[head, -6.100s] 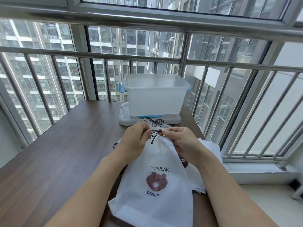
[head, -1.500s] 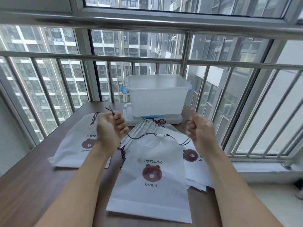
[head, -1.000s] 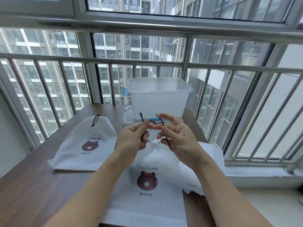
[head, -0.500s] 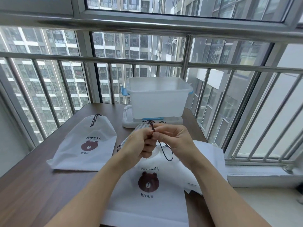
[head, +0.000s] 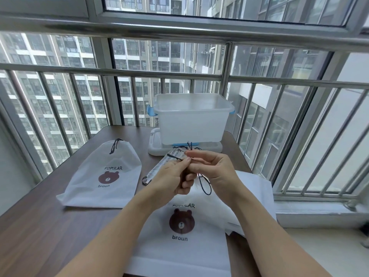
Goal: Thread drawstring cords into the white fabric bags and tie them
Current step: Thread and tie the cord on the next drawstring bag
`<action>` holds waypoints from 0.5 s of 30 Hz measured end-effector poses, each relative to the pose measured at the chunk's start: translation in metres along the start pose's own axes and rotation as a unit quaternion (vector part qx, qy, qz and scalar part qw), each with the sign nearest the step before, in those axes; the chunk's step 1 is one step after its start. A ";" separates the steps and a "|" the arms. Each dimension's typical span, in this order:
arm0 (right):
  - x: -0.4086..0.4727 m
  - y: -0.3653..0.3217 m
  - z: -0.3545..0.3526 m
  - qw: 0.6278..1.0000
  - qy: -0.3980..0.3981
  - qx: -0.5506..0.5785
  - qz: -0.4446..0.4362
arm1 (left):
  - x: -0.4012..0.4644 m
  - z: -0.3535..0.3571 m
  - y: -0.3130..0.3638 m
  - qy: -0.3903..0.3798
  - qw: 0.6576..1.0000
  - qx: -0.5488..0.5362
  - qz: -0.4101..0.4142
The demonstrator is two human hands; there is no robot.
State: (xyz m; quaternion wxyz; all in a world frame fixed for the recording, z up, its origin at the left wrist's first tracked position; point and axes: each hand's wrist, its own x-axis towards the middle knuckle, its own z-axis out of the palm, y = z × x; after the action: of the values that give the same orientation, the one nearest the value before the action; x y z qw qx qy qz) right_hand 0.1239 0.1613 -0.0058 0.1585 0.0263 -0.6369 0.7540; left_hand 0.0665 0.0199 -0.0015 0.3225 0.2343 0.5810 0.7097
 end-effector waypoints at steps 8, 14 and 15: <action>0.001 -0.010 -0.009 0.998 0.043 0.041 -0.019 | 0.006 -0.011 0.005 0.034 0.990 -0.134 -0.001; -0.004 -0.009 -0.008 0.990 -0.024 -0.119 -0.067 | 0.004 -0.026 0.009 0.021 0.959 -0.283 -0.004; -0.003 -0.006 -0.008 0.987 -0.037 -0.145 -0.059 | 0.004 -0.027 0.010 0.018 0.958 -0.287 -0.001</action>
State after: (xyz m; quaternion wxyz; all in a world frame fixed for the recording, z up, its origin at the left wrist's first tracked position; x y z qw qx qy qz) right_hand 0.1301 0.1691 -0.0020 0.1812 0.0686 -0.7424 0.6413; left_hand 0.0425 0.0033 0.0027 0.3666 0.1188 0.3586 0.8502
